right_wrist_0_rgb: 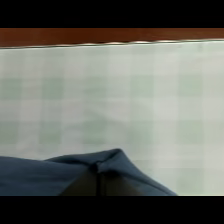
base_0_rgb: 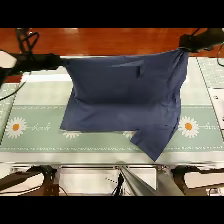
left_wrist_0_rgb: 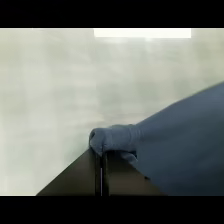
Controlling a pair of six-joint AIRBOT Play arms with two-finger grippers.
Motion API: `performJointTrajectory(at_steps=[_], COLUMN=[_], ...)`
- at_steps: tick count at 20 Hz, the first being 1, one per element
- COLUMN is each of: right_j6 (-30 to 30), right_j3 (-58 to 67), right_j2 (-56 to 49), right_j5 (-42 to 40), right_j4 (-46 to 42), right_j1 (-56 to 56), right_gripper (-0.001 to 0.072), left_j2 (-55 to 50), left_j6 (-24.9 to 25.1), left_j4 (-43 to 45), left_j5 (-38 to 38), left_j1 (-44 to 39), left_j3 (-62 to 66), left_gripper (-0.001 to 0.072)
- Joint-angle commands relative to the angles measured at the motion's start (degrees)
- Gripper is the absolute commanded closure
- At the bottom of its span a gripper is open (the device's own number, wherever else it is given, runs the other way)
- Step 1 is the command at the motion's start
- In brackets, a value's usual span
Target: Fold the shirts.
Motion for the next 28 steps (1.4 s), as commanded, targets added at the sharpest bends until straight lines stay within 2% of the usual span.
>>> performJointTrajectory(at_steps=[1,5,9,15,17,20,22,23,24,25,26,28], right_j6=[6.47,6.4,6.34,6.19,4.83,0.83,0.13,-0.11,-2.25,-5.84,-8.26,-10.36], right_j3=[0.07,0.07,0.07,0.07,0.09,0.09,0.07,0.09,0.09,0.09,0.11,0.07], right_j2=[-5.05,-9.05,-11.98,-12.55,-12.26,-11.85,-11.91,-11.87,-11.67,-11.41,-10.91,-9.38], right_j5=[-2.97,-2.58,1.36,6.08,9.7,18.91,21.97,22.32,23.54,26.21,29.31,35.71], right_j4=[-7.58,-5.25,-4.98,-2.97,-2.95,-3.28,-2.86,-1.53,0.46,1.01,-0.13,-4.83], right_j1=[0.04,0.04,0.04,0.04,0.04,0.04,0.04,0.04,0.04,0.04,0.04,-0.66], right_gripper=[0.0687,0.0687,0.0686,0.0686,0.0686,0.0686,0.0679,0.054,0.0385,0.0354,0.0346,0.0283], left_j2=[-7.87,-13.14,-15.63,-16.0,-15.85,-15.91,-15.98,-15.96,-15.96,-15.96,-15.93,-15.5], left_j6=[1.73,1.7,1.09,1.07,1.09,1.09,1.07,1.07,1.07,1.07,1.07,1.03], left_j4=[-0.02,-0.02,0.0,-0.22,-0.13,0.02,-0.02,-0.04,0.0,0.02,0.04,0.0], left_j5=[12.11,12.04,11.69,6.84,3.23,-8.09,-11.98,-13.55,-16.68,-20.15,-25.0,-34.47], left_j1=[-2.08,-2.73,-2.89,-3.26,-3.15,-1.51,-0.44,0.0,0.57,1.38,2.71,6.27], left_j3=[-0.07,-0.07,-0.07,-0.07,0.26,2.05,2.08,2.12,2.73,3.69,5.05,6.49], left_gripper=[0.0691,0.0691,0.0691,0.0691,0.0691,0.0691,0.069,0.0669,0.0519,0.0356,0.0239,0.0232])
